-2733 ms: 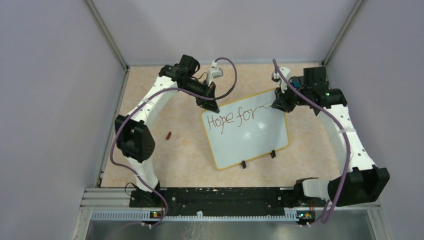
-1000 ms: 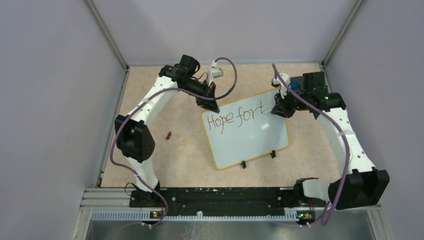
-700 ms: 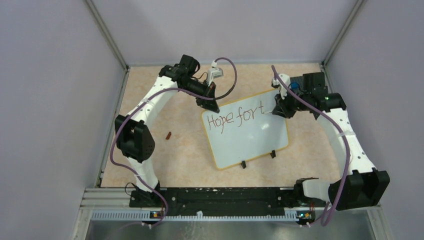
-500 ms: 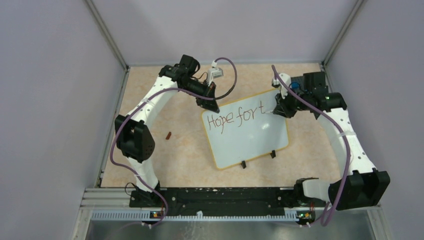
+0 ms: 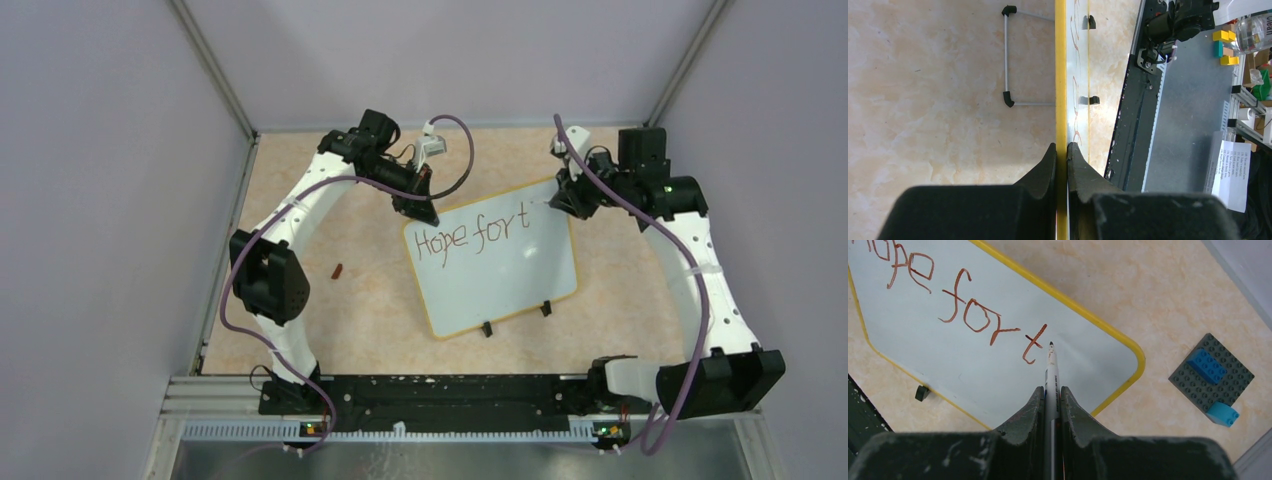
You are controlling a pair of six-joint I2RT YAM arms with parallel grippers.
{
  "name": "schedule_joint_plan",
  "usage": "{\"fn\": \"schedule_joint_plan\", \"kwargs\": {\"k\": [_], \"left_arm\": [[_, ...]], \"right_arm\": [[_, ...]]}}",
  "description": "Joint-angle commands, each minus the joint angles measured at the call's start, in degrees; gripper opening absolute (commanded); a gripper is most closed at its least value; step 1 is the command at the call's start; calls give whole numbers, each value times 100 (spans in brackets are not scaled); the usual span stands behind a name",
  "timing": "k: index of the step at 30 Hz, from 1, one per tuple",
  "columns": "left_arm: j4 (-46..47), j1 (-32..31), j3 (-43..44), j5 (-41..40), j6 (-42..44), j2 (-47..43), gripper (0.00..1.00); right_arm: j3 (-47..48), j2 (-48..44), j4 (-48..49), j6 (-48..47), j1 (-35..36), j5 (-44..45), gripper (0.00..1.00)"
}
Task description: Write a sentence on the whiteboard
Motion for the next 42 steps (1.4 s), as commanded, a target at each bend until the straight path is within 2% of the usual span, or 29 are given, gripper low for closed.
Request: {"fn": "schedule_joint_plan", "kwargs": {"k": [1, 15, 35, 42], "left_arm": [[190, -102, -103, -262, 347, -159, 0], [197, -102, -150, -271, 377, -139, 0], [260, -102, -291, -249, 417, -152, 0], [286, -101, -289, -234, 389, -135, 0]], "right_arm": [[231, 151, 157, 58, -52, 82, 0], [200, 314, 460, 197, -58, 172, 0], [-862, -189, 406, 53, -46, 261, 0], [-786, -167, 376, 45, -58, 224, 0]]}}
